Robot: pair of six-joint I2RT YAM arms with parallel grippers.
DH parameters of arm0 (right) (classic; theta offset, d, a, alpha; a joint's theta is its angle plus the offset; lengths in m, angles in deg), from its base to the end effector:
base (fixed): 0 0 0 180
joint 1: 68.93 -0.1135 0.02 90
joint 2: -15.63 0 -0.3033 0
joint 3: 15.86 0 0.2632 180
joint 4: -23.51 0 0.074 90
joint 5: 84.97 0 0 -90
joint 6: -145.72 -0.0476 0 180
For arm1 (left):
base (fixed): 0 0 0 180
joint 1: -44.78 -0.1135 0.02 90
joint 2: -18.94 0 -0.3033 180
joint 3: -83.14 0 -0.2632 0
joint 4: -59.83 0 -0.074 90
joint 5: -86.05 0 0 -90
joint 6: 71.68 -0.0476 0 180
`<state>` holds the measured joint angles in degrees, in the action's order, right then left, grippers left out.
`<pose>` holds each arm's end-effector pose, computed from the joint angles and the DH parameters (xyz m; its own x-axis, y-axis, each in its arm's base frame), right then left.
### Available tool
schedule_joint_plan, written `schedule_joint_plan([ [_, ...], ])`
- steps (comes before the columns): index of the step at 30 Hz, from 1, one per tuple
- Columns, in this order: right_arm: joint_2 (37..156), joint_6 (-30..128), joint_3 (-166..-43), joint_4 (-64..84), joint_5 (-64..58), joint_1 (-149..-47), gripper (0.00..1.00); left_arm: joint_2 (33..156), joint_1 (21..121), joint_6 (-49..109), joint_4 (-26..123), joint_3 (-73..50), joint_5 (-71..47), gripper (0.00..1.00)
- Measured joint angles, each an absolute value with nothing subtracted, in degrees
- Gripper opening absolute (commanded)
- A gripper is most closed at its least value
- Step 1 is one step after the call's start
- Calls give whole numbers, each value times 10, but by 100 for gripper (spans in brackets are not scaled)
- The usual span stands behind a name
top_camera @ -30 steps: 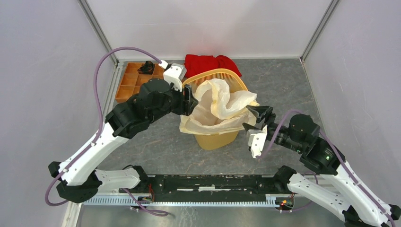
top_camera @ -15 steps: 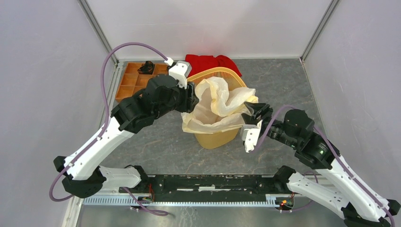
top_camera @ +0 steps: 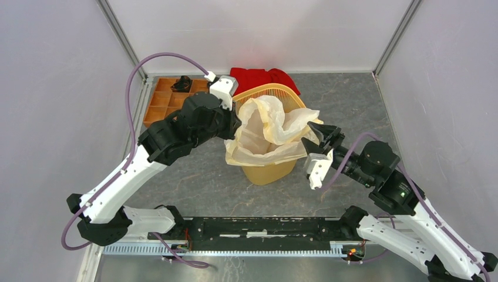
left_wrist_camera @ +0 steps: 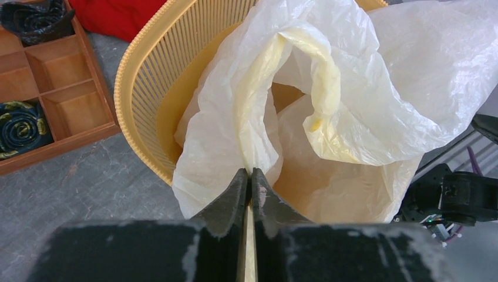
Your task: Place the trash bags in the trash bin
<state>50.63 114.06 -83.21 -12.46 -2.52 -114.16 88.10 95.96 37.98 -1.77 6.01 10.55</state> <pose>0.0764 0.0859 0.4206 0.6543 -0.5385 -0.5309 -0.4557 0.2794 -0.8451 0.1580 -0.1773 0.4869 -0.4832 0.0810 -0.8717 0.4810 0.8565 -0.1871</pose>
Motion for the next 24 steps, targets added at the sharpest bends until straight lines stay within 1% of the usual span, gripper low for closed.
schedule_joint_plan([
  [3,521,1140,-832,-124,-22,-1142,55,880,960,380,-18,59,113,2],
  [5,530,1138,-832,-121,-13,-1142,44,875,960,380,-16,54,132,2],
  [7,541,1113,-830,-99,21,-1142,29,861,960,380,-11,39,154,2],
  [8,545,1093,-830,-84,47,-1142,25,853,958,380,-8,29,162,2],
  [10,555,1041,-830,-48,113,-1142,22,842,954,380,-7,16,173,2],
  [11,559,1022,-830,-37,135,-1142,18,838,949,380,-5,11,180,2],
  [12,564,1001,-830,-23,164,-1142,11,837,942,380,0,6,184,2],
  [13,569,984,-830,-12,186,-1142,2,837,932,380,3,3,185,2],
  [17,587,930,-827,28,262,-1142,0,838,881,380,18,-19,179,2],
  [24,616,858,-812,76,326,-1134,0,835,810,380,53,-41,142,2],
])
